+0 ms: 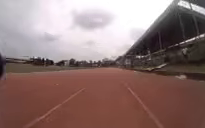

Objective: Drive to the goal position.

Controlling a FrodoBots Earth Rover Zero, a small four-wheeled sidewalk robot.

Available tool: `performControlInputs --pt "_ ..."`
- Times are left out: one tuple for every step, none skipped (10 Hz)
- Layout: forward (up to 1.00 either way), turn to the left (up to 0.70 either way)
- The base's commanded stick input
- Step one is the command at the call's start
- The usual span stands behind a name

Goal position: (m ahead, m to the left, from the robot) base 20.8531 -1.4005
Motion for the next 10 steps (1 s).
performControlInputs --pt "0.7 0.0" --pt "0.7 0.0" --pt "0.7 0.0" --pt "0.7 0.0" --pt "0.7 0.0" --pt "0.7 0.0" --pt "0.7 0.0" --pt "0.7 0.0" --pt "0.7 0.0" --pt "0.7 0.0"
